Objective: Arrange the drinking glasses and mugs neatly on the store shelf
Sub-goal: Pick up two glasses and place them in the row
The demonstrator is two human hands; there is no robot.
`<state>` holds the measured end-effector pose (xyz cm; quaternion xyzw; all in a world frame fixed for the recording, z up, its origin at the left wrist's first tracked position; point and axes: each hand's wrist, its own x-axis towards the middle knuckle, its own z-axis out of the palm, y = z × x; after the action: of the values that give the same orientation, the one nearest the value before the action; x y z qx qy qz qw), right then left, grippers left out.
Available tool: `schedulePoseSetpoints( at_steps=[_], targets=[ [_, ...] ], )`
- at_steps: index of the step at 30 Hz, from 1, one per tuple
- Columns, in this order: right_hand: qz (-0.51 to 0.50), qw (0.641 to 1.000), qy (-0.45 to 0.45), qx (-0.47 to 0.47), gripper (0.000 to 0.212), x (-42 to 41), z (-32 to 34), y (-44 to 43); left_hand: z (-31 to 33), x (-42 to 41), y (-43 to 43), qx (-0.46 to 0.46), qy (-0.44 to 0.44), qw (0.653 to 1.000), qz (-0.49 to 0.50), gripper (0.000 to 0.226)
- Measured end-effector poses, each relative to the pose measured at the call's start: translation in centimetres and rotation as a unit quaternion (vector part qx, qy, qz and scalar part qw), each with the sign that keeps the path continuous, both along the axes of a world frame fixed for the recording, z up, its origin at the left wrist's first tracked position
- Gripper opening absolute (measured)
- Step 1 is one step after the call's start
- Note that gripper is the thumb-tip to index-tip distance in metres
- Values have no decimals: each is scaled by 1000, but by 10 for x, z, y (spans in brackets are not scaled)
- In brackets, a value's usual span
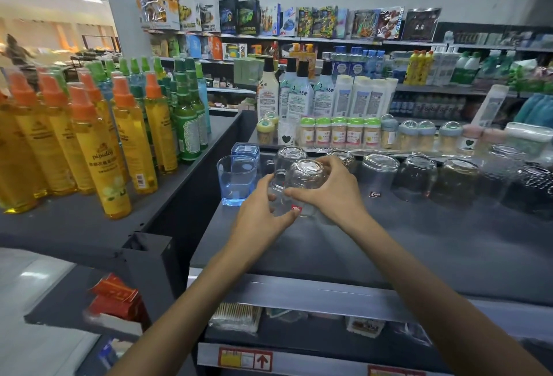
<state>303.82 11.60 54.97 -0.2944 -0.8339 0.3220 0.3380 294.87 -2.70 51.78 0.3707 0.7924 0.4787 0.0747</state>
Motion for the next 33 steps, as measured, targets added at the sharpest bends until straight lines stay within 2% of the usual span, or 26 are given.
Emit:
schedulePoseSetpoints(
  at_steps=[4, 7, 11, 16, 24, 33],
  targets=[
    [-25, 999, -29, 26, 99, -13, -2, -1, -10, -5, -6, -78, 103, 992, -14, 61],
    [-33, 998, -44, 35, 95, -18, 0, -4, -13, -4, -9, -142, 187, 972, 3, 50],
    [-28, 997, -57, 34, 95, -26, 1, -8, -14, 1, -9, -195, 232, 953, 26, 44],
    [-29, 997, -63, 39, 92, -30, -7, -13, -17, 3, -11, -215, 243, 945, 31, 48],
    [-36, 995, -73, 58, 88, -31, -12, -19, -18, 0, -10, -177, 200, 964, 15, 47],
    [-6, 998, -51, 23, 96, -33, -13, -19, -19, -1, -12, -165, 196, 967, 13, 52]
  ],
)
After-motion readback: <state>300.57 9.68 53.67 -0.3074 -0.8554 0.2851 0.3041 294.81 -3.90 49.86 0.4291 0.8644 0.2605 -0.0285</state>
